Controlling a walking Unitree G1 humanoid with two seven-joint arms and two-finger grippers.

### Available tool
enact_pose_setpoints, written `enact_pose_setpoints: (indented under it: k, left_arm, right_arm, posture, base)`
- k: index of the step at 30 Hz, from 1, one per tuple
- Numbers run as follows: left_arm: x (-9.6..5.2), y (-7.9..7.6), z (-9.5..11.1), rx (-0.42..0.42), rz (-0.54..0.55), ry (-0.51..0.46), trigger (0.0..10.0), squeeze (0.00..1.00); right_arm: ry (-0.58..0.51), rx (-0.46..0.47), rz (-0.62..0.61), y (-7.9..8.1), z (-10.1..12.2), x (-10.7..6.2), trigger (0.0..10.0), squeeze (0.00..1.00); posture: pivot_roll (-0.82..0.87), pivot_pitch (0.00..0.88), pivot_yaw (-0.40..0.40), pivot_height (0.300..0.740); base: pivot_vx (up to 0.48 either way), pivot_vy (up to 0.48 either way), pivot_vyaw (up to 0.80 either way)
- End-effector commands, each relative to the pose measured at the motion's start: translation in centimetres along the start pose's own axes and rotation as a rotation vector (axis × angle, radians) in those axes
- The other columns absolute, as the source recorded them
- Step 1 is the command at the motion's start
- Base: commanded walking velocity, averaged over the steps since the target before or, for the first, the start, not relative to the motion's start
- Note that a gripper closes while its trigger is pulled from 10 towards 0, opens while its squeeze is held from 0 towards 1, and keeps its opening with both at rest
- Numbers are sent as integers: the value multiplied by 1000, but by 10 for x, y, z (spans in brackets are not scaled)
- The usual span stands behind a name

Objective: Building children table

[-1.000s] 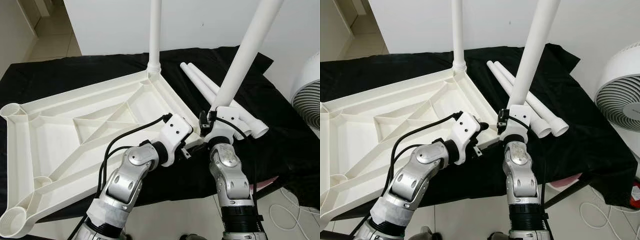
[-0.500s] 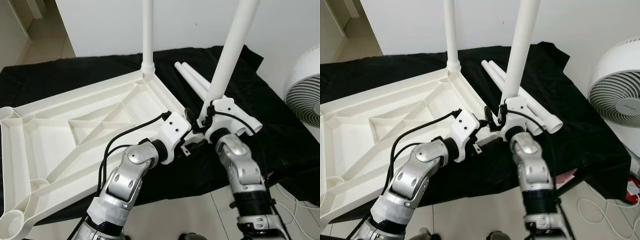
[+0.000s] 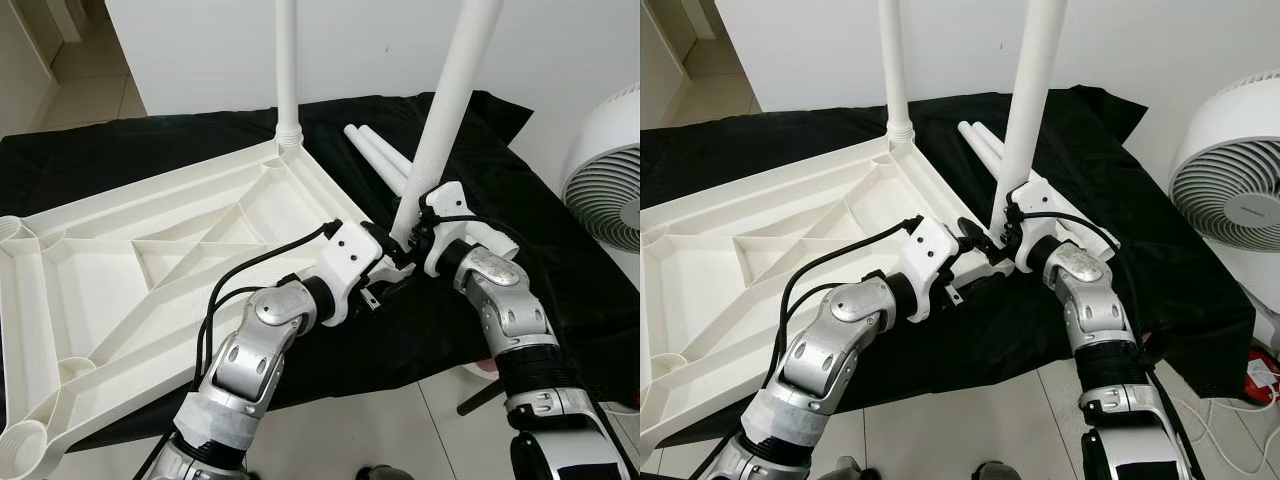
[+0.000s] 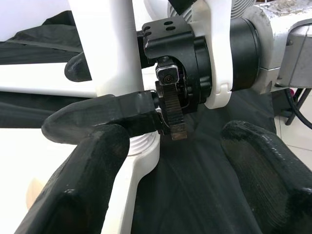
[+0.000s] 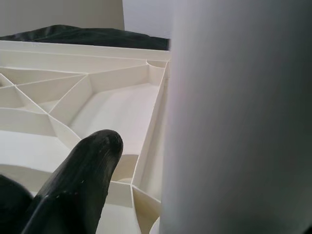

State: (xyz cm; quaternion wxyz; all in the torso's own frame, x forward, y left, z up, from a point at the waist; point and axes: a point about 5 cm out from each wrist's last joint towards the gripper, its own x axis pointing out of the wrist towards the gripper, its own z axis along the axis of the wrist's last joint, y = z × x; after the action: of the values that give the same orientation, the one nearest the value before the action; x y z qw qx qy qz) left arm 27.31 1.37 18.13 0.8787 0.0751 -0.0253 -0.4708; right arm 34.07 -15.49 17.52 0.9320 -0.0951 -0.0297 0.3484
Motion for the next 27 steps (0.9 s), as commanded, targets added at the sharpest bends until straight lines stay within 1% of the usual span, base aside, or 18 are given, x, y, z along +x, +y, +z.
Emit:
enact_pose_setpoints:
  k: [1, 2, 3, 5, 7, 8, 9, 14, 15, 18, 20, 22, 24, 25, 27]
  left_arm:
    - [-1, 7, 0, 5, 116, 11, 10000, 0]
    - [-1, 7, 0, 5, 116, 11, 10000, 0]
    - [-1, 7, 0, 5, 117, 12, 10000, 0]
    - [-1, 7, 0, 5, 118, 12, 10000, 0]
    - [-2, 7, 0, 4, 118, 14, 10000, 0]
    - [-2, 7, 0, 4, 118, 14, 10000, 0]
    - [-2, 7, -1, 3, 117, 14, 10000, 0]
    - [-2, 7, -1, 3, 115, 14, 10000, 0]
    - [-2, 6, -1, 2, 114, 14, 10000, 0]
    - [-2, 6, -1, 2, 112, 13, 10000, 0]
    - [-1, 5, -1, 0, 109, 12, 10000, 0]
    - [0, 4, -1, -4, 107, 10, 10000, 0]
    - [0, 4, -1, -4, 107, 10, 10000, 0]
    - [1, 3, -1, -6, 106, 8, 10000, 0]
    - [1, 3, -1, -6, 106, 8, 10000, 0]
  right_arm:
    - [41, 9, 82, 8, -11, 3, 2039, 0]
    - [41, 9, 82, 8, -11, 3, 2039, 0]
    - [47, 10, 83, 6, -13, 2, 0, 0]
    - [54, 16, 78, 5, -15, 1, 0, 0]
    - [65, 45, 51, 2, -18, -1, 0, 0]
    - [65, 45, 51, 2, -18, -1, 0, 0]
    - [71, 66, 25, 1, -19, 0, 0, 0]
    - [75, 75, 2, 1, -19, 0, 0, 0]
    - [82, 78, -27, 3, -19, 1, 0, 0]
    - [87, 86, -51, 5, -19, 1, 0, 0]
    - [85, 108, -111, 11, -18, 4, 0, 0]
    - [81, 147, -197, 17, -17, 5, 0, 0]
    - [81, 147, -197, 17, -17, 5, 0, 0]
    - [83, 159, -232, 19, -17, 5, 0, 0]
    - [83, 159, -232, 19, -17, 5, 0, 0]
  posture:
    - [-94, 70, 39, 740]
    - [-94, 70, 39, 740]
    - [-94, 70, 39, 740]
    - [-92, 72, 40, 740]
    - [-93, 73, 41, 740]
    - [-93, 73, 41, 740]
    - [-95, 73, 42, 740]
    - [-95, 73, 42, 740]
    - [-101, 75, 42, 740]
    - [-104, 75, 42, 740]
    - [-108, 76, 40, 740]
    - [-112, 76, 34, 740]
    - [-112, 76, 34, 740]
    - [-112, 76, 34, 740]
    - [-112, 76, 34, 740]
  base:
    - [0, 0, 0]
    - [0, 0, 0]
    - [0, 0, 0]
    - [0, 0, 0]
    - [0, 0, 0]
    - [0, 0, 0]
    - [0, 0, 0]
    - [0, 0, 0]
    - [0, 0, 0]
    - [0, 0, 0]
    - [0, 0, 0]
    - [0, 0, 0]
    - [0, 0, 0]
    - [0, 0, 0]
    - [0, 0, 0]
